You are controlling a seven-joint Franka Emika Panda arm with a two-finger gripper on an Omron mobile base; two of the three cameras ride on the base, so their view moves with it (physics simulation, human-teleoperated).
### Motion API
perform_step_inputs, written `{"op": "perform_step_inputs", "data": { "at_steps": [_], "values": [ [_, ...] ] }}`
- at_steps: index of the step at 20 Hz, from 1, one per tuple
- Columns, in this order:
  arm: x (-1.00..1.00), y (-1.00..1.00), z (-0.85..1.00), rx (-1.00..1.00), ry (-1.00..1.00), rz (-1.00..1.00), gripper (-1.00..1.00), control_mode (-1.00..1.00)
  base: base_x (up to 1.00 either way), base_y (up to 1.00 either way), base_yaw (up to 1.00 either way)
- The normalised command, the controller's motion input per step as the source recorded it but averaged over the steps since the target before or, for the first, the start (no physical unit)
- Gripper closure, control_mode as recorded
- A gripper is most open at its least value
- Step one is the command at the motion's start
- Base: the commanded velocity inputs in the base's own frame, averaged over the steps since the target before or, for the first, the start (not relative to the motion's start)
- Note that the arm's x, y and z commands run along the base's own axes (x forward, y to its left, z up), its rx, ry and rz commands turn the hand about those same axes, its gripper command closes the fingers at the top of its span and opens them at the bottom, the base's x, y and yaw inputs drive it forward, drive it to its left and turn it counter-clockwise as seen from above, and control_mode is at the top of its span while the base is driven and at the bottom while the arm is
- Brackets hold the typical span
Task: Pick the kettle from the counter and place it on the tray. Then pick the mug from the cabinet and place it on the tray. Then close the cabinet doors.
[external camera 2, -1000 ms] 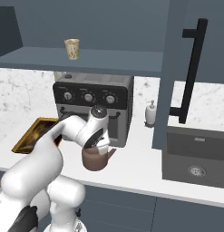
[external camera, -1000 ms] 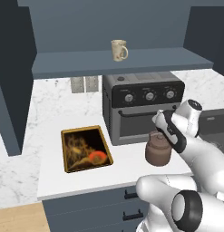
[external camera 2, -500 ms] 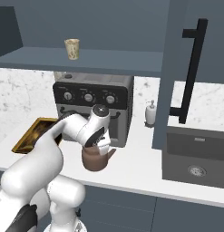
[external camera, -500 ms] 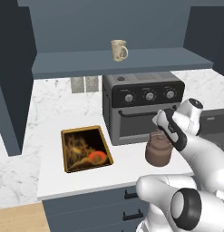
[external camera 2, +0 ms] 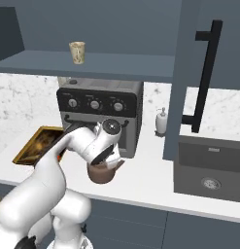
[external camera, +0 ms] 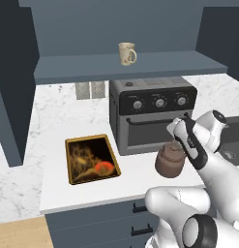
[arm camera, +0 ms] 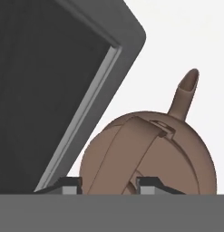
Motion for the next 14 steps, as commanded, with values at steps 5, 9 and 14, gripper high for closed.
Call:
{"op": "perform_step_inputs", "data": {
  "at_steps": [5, 9, 14],
  "values": [
    [-0.44, 0.32, 0.20, 0.00, -0.05, 0.00, 1.00, -1.00, 0.00, 0.00, 0.00],
    [-0.19, 0.83, 0.35, -0.03, 0.00, 0.02, 1.00, -1.00, 0.00, 0.00, 0.00],
    [-0.18, 1.00, 0.35, -0.11, 0.00, 0.07, 1.00, -1.00, 0.00, 0.00, 0.00]
  ]
}}
